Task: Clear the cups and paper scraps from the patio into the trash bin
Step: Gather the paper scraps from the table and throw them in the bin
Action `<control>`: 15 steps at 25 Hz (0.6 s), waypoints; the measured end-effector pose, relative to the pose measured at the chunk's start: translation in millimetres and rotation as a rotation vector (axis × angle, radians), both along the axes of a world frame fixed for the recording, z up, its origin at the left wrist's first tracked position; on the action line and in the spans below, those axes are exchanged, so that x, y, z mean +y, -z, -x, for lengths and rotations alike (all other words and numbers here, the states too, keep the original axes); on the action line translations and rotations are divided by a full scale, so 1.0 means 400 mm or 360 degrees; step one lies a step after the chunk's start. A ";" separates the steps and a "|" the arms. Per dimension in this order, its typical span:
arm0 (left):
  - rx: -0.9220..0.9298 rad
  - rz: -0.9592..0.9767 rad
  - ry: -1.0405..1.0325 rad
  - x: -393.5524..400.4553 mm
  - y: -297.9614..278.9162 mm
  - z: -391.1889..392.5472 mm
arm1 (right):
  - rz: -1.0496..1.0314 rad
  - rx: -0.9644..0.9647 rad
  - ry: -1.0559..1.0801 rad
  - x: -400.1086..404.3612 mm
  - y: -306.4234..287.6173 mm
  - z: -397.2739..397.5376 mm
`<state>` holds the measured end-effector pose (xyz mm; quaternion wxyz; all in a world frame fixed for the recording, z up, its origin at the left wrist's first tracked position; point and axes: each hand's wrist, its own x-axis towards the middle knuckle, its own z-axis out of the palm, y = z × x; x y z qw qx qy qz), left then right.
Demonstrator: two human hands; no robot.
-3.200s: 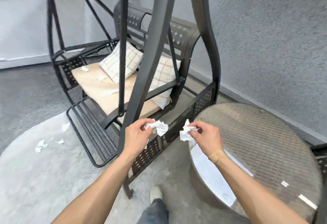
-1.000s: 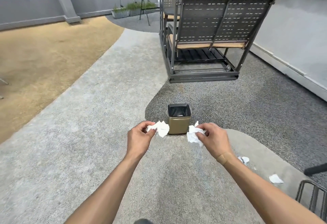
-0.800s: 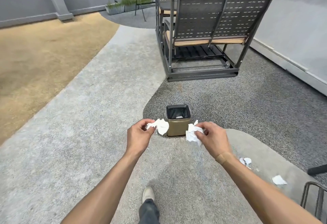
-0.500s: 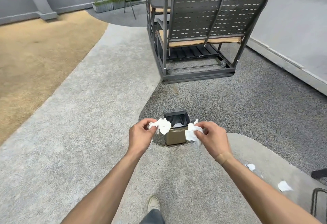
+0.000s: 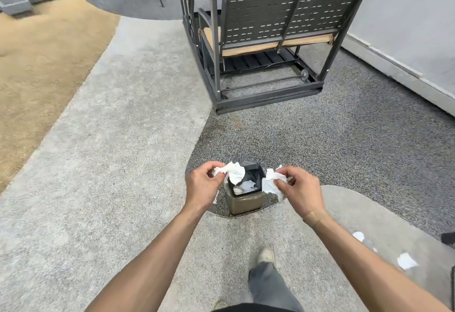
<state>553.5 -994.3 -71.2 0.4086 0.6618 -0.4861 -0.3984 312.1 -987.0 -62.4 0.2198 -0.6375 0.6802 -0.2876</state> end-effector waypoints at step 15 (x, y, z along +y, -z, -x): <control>-0.0066 -0.0271 -0.0091 -0.549 0.090 0.209 | -0.0420 -0.0040 -0.0282 -0.614 0.126 0.139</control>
